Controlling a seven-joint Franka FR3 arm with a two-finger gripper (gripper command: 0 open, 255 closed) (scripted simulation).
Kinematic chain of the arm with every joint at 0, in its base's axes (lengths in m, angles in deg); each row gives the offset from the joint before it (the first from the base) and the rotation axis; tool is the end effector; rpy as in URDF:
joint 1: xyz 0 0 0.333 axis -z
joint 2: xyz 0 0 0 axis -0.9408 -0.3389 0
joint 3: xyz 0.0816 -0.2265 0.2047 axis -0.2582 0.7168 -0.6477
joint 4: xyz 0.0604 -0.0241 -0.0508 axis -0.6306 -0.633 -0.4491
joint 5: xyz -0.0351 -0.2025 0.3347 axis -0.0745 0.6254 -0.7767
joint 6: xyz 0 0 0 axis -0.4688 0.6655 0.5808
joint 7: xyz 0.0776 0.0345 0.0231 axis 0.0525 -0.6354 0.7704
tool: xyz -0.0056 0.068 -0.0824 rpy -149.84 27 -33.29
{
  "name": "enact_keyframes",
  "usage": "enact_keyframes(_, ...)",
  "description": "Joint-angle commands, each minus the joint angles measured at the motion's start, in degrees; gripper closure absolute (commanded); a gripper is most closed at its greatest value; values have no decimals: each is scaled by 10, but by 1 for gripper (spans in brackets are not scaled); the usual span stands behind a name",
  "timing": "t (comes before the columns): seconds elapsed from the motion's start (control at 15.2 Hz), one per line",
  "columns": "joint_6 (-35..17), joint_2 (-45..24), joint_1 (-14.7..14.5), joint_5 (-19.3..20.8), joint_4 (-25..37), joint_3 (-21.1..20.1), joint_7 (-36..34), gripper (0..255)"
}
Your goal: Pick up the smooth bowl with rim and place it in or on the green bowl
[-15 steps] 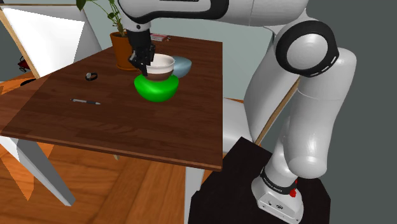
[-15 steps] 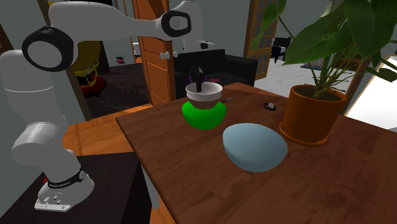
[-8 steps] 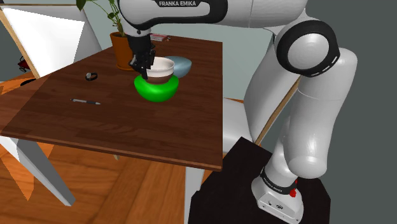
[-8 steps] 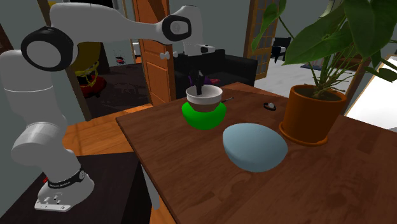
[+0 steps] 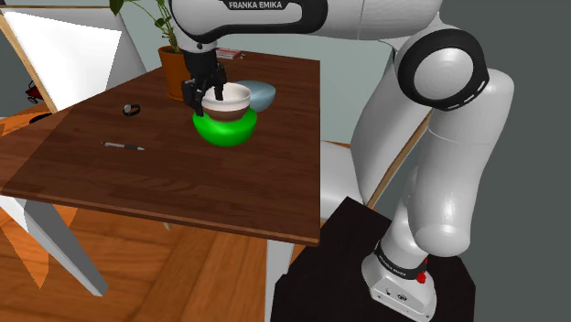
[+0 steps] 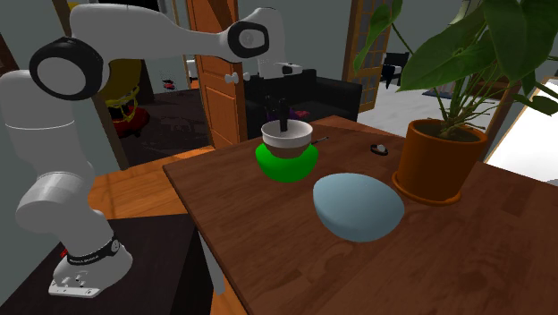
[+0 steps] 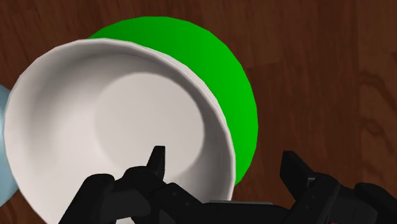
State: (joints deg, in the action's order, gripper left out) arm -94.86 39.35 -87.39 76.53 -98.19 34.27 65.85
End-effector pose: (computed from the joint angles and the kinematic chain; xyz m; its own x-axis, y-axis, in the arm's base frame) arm 0.5900 0.1855 0.5779 0.9598 0.2778 0.0397 0.2690 -0.9510 0.1523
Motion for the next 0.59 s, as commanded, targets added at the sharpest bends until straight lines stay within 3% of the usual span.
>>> enact_keyframes(0.0,20,-3,-2,0,24,-1,1,0)
enact_keyframes(0.2,81,-19,-7,1,99,-3,3,0)
enact_keyframes(0.53,81,-19,-7,1,99,-3,3,0)
